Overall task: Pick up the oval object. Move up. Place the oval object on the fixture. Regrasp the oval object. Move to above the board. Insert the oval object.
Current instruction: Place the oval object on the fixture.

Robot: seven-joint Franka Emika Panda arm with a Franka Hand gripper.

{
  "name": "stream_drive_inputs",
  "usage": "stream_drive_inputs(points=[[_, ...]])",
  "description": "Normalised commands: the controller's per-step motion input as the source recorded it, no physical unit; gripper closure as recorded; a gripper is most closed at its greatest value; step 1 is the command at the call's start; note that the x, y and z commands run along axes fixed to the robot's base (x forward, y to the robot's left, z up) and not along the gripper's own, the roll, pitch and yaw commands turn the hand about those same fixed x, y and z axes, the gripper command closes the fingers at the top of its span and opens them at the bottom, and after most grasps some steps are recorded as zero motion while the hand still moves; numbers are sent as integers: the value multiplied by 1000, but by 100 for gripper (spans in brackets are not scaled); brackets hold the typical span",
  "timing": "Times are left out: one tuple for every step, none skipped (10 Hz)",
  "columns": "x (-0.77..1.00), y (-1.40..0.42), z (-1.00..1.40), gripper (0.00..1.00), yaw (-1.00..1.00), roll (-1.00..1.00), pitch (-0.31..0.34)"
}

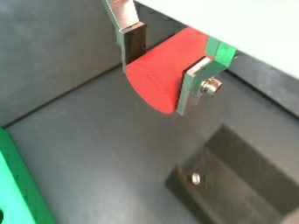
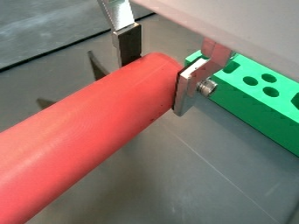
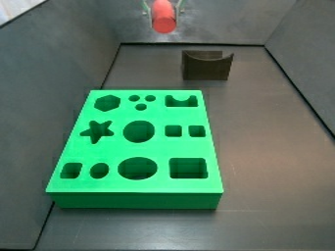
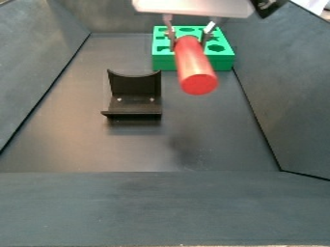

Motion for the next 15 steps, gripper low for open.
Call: stream_drive_inputs(points=[[1000,-185,-177,100,-83,135,9],[1000,-162,-165,100,-45,144,11],[1000,-118,-135,100,8,165,17],[987,-96,-119,100,23,167,19],[858,-57,-83,100,34,161,29],[733,-38,-60,100,35,150,44],[1000,-212,862,100,-54,-1000,89],[956,-197,892,100,-56,-1000,98],[802,-77,733,100,-67,-1000,109],[697,-31,606,100,-69,-1000,111],[437,-5,247,100,-76,-1000,115],[304,14,29,100,-82,-1000,116],[216,22,-31,100,-89,-1000,115],[113,28,20,100,-97,-1000,126],[36,33,37,100,-105,-1000,124]])
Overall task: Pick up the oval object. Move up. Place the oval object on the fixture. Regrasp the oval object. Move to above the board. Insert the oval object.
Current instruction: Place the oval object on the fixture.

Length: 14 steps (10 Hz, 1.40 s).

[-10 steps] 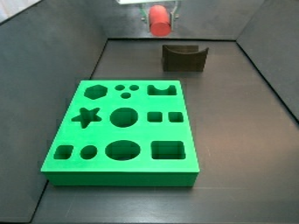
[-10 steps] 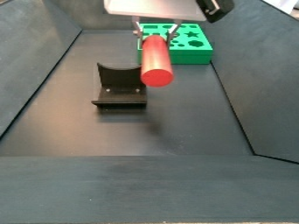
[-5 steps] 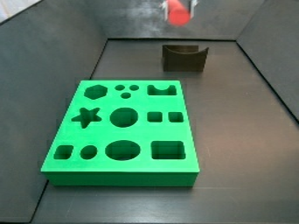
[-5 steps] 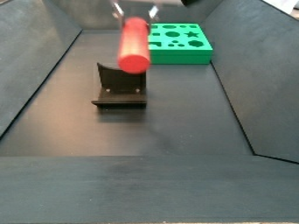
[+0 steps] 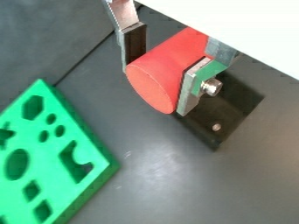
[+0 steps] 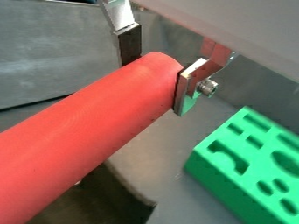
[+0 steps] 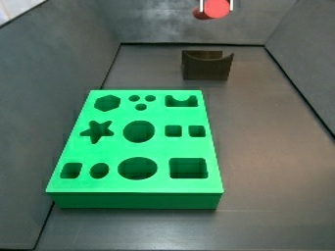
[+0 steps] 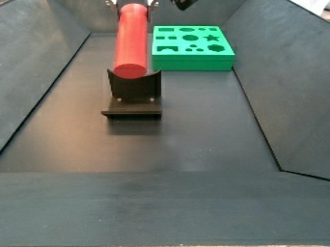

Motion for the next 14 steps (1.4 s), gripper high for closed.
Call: stream_drive_inputs(points=[[26,28,2,100,-123,-1000,110],[47,30,-11,100,-137,-1000,111],[65,37,-6,100,-157,-1000,120],[68,40,-4,100,-171,-1000,121],[62,37,-9,100,-207,-1000,111],[60,38,-8,100,-218,-880,78],[58,38,-8,100,-204,-618,28],[58,38,-9,100,-192,-484,7],[54,22,0,100,-158,-276,-32],[72,20,-1000,100,-49,-143,-33],[79,21,-1000,100,-37,-126,-51],[90,19,-1000,100,-27,-109,-63],[90,15,-1000,100,-14,-92,-72],[91,10,-1000,100,-8,-78,-79]])
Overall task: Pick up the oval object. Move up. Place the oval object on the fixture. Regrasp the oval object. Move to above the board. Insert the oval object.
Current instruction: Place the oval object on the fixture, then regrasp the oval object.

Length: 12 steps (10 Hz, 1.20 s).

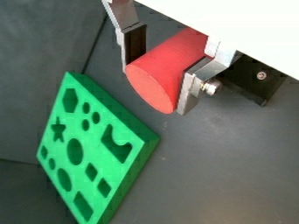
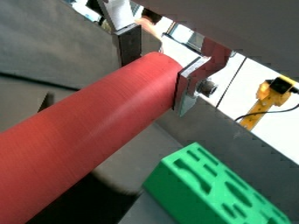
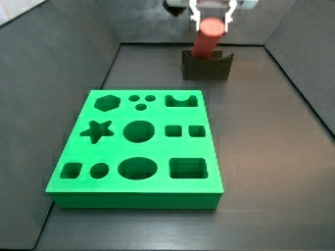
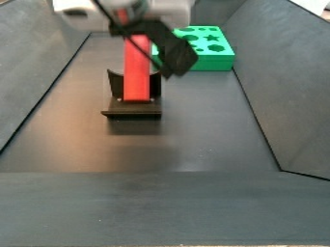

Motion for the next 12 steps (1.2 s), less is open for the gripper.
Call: stream_drive_inputs(points=[[94,6,-1000,100,2,-67,-85],[88,2,-812,100,14,-70,-78],[78,3,-637,100,22,-69,-74],[57,32,-472,100,24,-48,-73],[46,58,-440,100,24,-37,-77],[39,56,-440,100,25,-36,-75],[38,56,-440,100,25,-37,-74],[38,56,-440,100,25,-37,-74],[38,55,-440,100,26,-37,-74],[37,55,-440,100,26,-37,-74],[0,0,0,0,0,0,0],[0,0,1000,0,-10,93,46]])
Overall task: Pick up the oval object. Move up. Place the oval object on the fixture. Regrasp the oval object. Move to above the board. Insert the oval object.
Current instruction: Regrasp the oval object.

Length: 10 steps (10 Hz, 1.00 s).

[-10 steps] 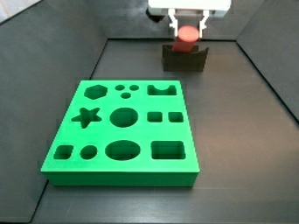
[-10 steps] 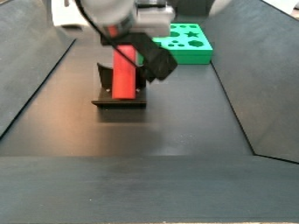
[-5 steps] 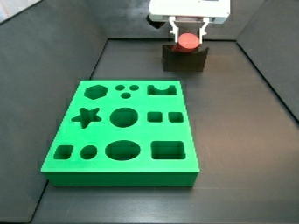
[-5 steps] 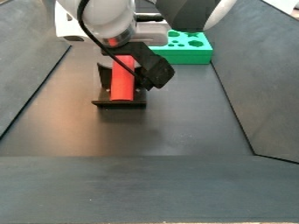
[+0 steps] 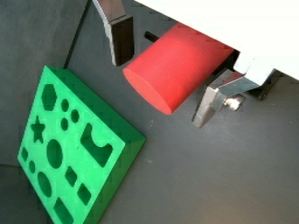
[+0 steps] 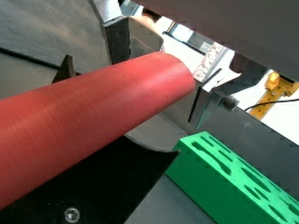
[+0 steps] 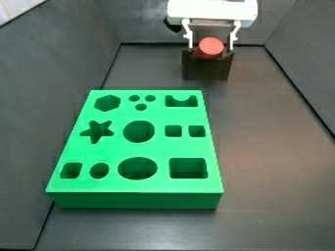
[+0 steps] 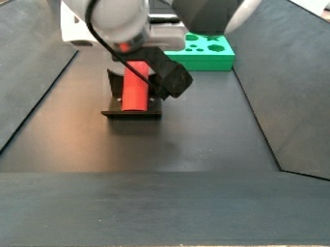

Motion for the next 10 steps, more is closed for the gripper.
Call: stream_drive_inputs(points=[[-10,4,1000,0,-1,94,50],[-22,5,1000,0,0,89,53],[-29,6,1000,0,-7,78,49],[-34,10,1000,0,-14,68,49],[-31,12,825,0,-19,54,54],[-29,12,625,0,-20,49,56],[-25,13,424,0,-26,46,54],[-19,13,221,0,-28,44,56],[-1000,0,0,0,-47,10,10],[-1000,4,7,0,-55,10,-20]])
